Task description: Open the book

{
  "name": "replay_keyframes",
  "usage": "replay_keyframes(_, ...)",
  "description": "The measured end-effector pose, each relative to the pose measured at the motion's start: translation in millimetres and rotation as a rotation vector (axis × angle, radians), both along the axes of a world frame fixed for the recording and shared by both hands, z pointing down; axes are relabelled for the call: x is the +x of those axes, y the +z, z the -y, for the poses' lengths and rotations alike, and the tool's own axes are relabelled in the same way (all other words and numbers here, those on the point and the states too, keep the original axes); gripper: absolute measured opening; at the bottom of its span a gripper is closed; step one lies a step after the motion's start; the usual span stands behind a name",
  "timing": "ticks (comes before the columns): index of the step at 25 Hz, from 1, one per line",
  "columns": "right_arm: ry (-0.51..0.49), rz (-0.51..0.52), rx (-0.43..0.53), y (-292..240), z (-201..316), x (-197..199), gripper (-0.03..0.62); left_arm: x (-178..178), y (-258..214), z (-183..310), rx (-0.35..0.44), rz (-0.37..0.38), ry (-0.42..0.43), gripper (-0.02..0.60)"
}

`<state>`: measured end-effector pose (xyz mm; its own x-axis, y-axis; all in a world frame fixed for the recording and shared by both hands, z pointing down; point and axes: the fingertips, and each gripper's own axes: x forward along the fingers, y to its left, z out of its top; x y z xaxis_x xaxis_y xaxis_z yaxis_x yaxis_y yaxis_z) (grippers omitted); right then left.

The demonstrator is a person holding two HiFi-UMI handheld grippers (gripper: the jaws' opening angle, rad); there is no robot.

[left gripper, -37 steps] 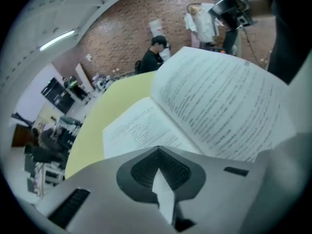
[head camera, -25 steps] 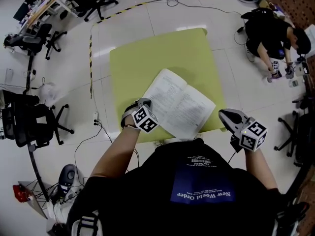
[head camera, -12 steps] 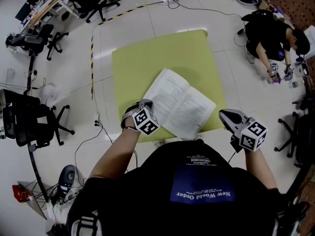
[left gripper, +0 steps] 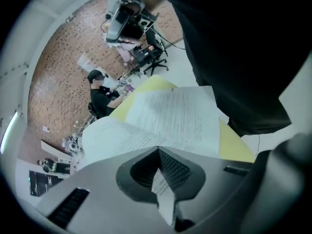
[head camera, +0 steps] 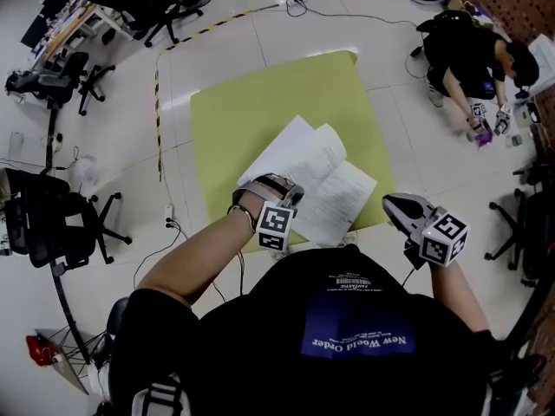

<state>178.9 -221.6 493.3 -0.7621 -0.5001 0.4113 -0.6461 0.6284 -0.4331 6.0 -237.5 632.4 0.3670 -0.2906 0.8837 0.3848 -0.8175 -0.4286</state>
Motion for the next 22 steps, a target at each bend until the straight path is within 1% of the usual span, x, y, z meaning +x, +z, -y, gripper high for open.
replay_keyframes(1, 0.003, -0.001, -0.004, 1, -1, 1, -0.014, -9, 3, 8, 0.01, 0.033, -0.027, -0.006)
replay_keyframes(3, 0.0, 0.0, -0.019, 6, -4, -1, -0.014, -39, 16, 25, 0.027, 0.117, -0.106, -0.006)
replay_keyframes(5, -0.013, -0.001, -0.04, 15, -10, -6, -0.014, -73, 40, 36, -0.003, 0.188, -0.193, -0.006)
replay_keyframes(6, -0.02, -0.004, -0.052, 20, -14, -9, -0.014, -85, 53, 36, -0.026, 0.206, -0.227, -0.006)
replay_keyframes(7, -0.026, -0.006, -0.064, 25, -17, -10, -0.014, -92, 65, 35, -0.043, 0.211, -0.255, -0.006)
replay_keyframes(9, -0.039, -0.005, -0.084, 37, -23, -13, -0.014, -93, 75, 35, -0.052, 0.212, -0.299, -0.006)
replay_keyframes(13, -0.077, -0.01, -0.172, 70, -40, -24, -0.014, -90, 75, 38, -0.05, 0.243, -0.336, -0.006)
replay_keyframes(16, -0.102, -0.031, -0.249, 98, -56, -32, -0.014, -90, 77, 37, -0.07, 0.232, -0.378, -0.006)
replay_keyframes(18, -0.11, -0.039, -0.284, 111, -63, -32, -0.014, -90, 76, 37, -0.084, 0.229, -0.405, -0.006)
replay_keyframes(20, -0.11, -0.044, -0.298, 116, -66, -32, -0.014, -91, 74, 34, -0.116, 0.221, -0.459, -0.006)
replay_keyframes(22, -0.098, -0.038, -0.289, 113, -63, -30, -0.014, -93, 70, 27, -0.173, 0.19, -0.532, -0.006)
